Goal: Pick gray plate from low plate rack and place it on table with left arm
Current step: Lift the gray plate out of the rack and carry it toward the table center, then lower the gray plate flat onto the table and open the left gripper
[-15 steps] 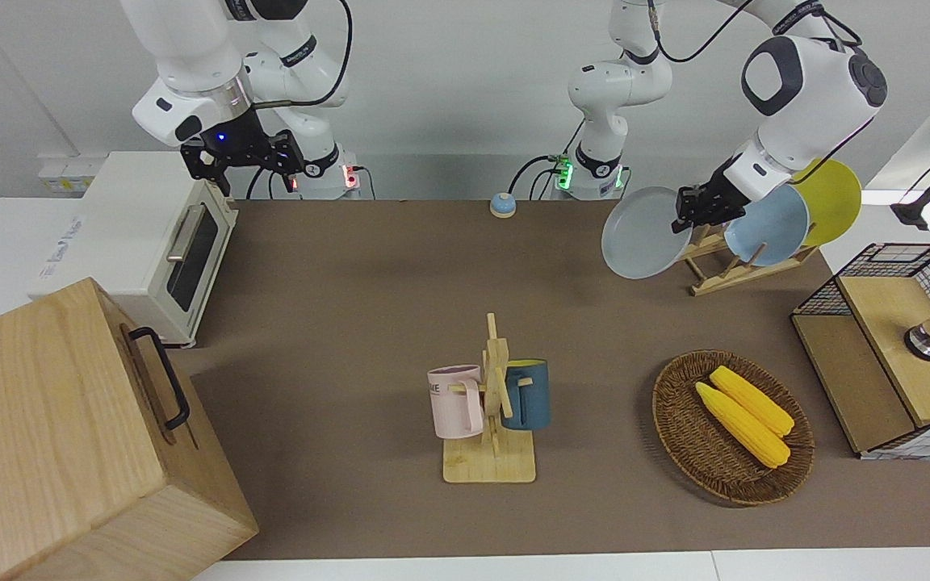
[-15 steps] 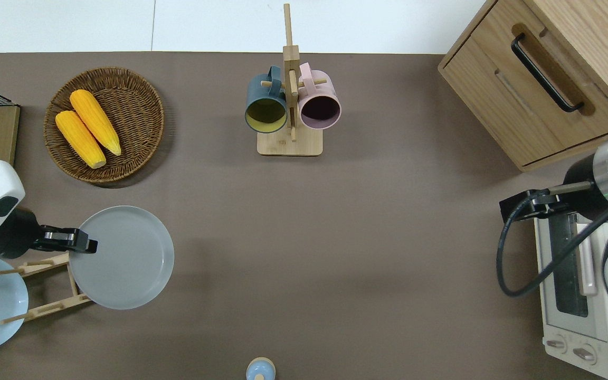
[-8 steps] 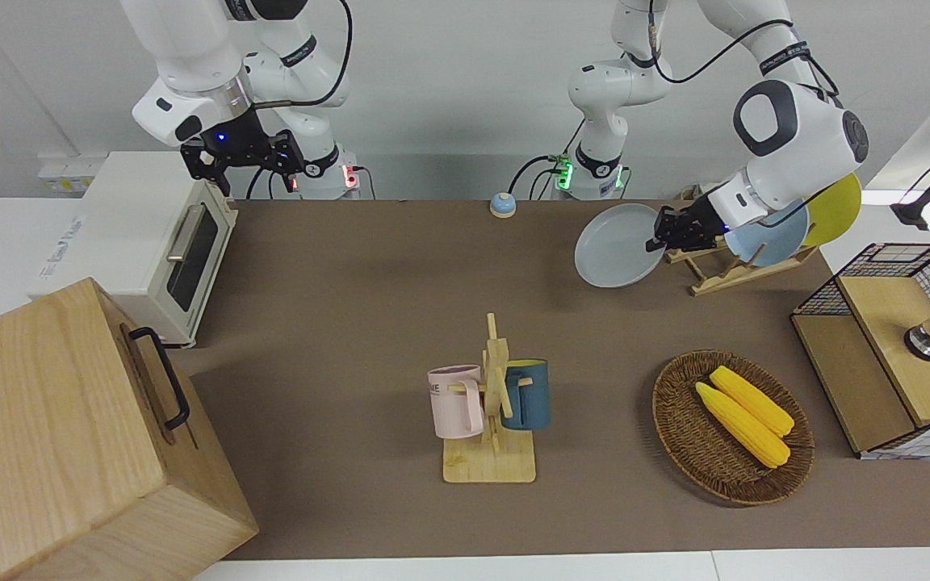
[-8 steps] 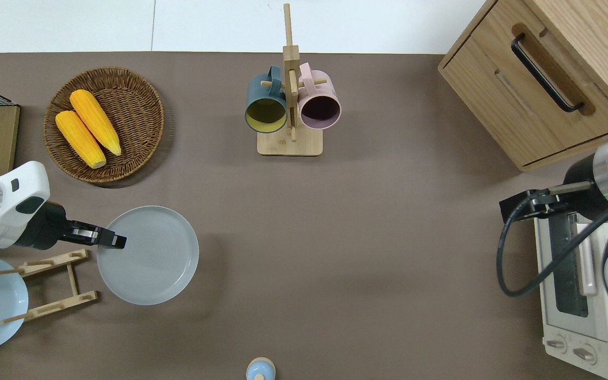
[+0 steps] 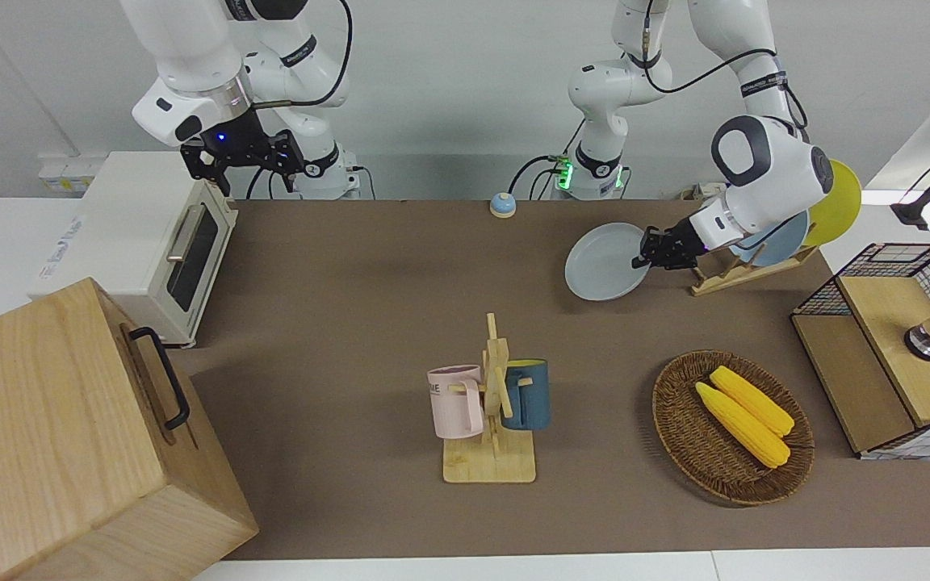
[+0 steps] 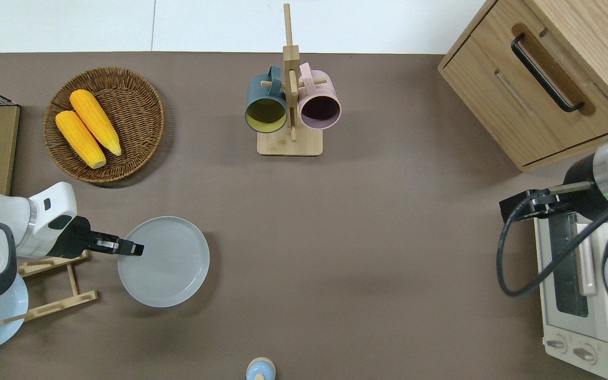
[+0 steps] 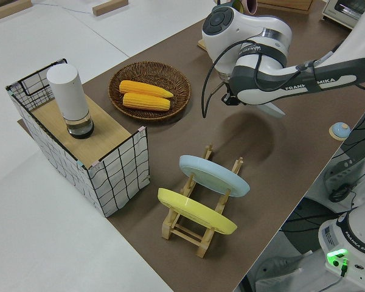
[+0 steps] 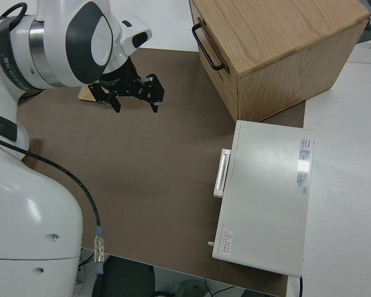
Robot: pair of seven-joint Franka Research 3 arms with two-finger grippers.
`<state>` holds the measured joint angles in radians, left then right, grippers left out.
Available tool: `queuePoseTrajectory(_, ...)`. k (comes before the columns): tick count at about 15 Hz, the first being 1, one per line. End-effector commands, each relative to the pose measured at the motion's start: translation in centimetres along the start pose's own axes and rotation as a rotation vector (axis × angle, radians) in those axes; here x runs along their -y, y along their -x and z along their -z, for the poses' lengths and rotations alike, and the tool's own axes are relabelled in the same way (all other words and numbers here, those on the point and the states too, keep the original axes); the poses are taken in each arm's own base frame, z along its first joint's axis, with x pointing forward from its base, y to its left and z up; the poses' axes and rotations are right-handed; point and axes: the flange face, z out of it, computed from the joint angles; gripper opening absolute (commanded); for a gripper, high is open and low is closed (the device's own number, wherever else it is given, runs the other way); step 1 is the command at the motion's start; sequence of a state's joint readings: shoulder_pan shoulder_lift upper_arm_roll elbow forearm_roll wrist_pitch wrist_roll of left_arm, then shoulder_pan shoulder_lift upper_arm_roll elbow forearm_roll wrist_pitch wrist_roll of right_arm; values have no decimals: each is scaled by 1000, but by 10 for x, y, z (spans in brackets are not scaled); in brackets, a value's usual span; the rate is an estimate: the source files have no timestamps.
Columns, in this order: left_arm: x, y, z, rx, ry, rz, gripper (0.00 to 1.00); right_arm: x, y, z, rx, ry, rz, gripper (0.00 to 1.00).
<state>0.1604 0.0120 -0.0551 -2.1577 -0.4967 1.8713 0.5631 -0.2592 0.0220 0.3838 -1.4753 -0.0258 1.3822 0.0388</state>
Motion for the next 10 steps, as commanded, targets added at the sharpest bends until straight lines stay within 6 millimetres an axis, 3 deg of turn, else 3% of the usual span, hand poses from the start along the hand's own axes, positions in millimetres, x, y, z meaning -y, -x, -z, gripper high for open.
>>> queuePoseTrajectory(1,9,0,-18,-1,17,-5,150,-2,3,4,1,7,-15,983)
queuePoseTrajectory(7,9,-6,-40,33,20,-9,181,-3,2,3,1,6,-17,983)
queuePoseTrajectory(10,10,-6,-40,40,9,-17,463,-3,2,3,1,6,-17,983)
